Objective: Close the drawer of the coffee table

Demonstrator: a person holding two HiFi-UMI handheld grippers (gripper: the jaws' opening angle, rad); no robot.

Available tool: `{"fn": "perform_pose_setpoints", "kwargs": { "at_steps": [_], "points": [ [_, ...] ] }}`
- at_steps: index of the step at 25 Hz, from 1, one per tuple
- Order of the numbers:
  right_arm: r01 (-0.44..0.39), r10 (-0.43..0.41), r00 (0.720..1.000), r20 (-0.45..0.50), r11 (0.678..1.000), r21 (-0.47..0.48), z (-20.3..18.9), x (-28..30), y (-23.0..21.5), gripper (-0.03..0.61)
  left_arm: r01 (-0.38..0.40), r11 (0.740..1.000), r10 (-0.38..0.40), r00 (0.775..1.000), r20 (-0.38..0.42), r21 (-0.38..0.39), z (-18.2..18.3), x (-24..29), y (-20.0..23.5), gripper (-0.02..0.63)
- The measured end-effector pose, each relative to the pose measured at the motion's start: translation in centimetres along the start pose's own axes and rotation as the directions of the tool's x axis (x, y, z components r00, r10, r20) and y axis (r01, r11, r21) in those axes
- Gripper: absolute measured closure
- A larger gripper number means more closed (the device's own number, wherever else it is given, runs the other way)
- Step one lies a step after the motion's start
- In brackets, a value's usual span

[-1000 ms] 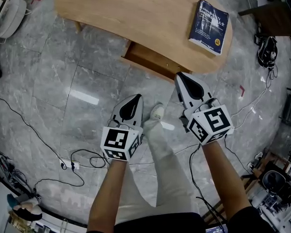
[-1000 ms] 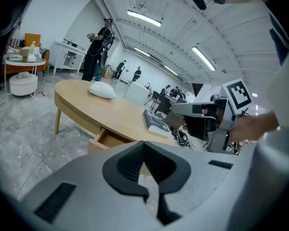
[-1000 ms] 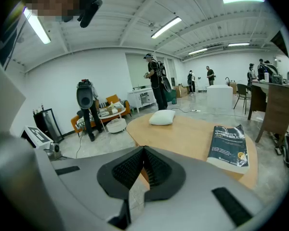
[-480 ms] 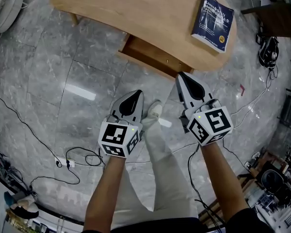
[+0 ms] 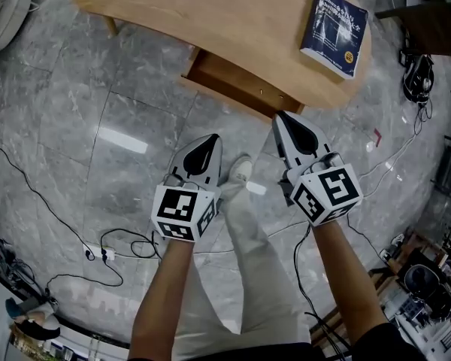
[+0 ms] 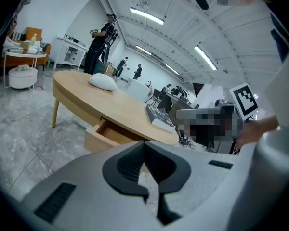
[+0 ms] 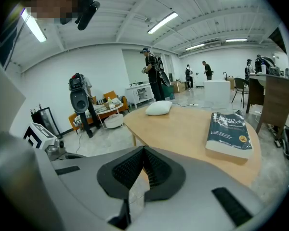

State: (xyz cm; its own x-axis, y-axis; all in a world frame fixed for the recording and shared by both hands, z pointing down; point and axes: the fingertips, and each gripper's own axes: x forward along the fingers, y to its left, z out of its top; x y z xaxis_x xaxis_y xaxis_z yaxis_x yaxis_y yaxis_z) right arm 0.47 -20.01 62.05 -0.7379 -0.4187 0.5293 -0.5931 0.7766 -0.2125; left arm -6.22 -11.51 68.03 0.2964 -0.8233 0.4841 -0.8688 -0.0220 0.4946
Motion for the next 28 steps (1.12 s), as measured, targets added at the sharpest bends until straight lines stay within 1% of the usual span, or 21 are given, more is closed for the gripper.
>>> {"fn": "perform_pose_setpoints", "kwargs": {
  "at_steps": [4,11,15,23,28],
  "points": [
    [-0.001,0.001,1.000,-0.003,1.000,0.000,-0.6,0.6,-0.1,0.565,-0.001,1.000,0.001,1.000,0.006,0.011,-0.3,0.6,0.6,0.613],
    [-0.014,0.014,1.000,-0.023,1.000,-0.008,-1.9,1.2,-0.1,0.565,-0.001,0.999,0.001,1.000,-0.016,0.033,-2.0,1.5,1.5,0.612],
    [-0.008,0.008,1.000,-0.023,1.000,-0.003,-2.4,1.8,-0.5,0.565,-0.011,0.999,0.011,1.000,-0.006,0.038,-2.3,1.8,2.0,0.613],
    [0.000,0.002,0.999,-0.035,0.999,0.051,-4.1,2.4,-1.5,0.565,-0.028,0.999,0.028,1.000,-0.004,0.018,-3.4,2.9,2.7,0.612],
    [-0.002,0.005,0.998,-0.055,0.999,0.048,-5.3,2.7,-1.8,0.565,-0.042,0.999,0.042,0.999,0.002,0.000,-3.9,3.5,3.3,0.612]
  ]
}}
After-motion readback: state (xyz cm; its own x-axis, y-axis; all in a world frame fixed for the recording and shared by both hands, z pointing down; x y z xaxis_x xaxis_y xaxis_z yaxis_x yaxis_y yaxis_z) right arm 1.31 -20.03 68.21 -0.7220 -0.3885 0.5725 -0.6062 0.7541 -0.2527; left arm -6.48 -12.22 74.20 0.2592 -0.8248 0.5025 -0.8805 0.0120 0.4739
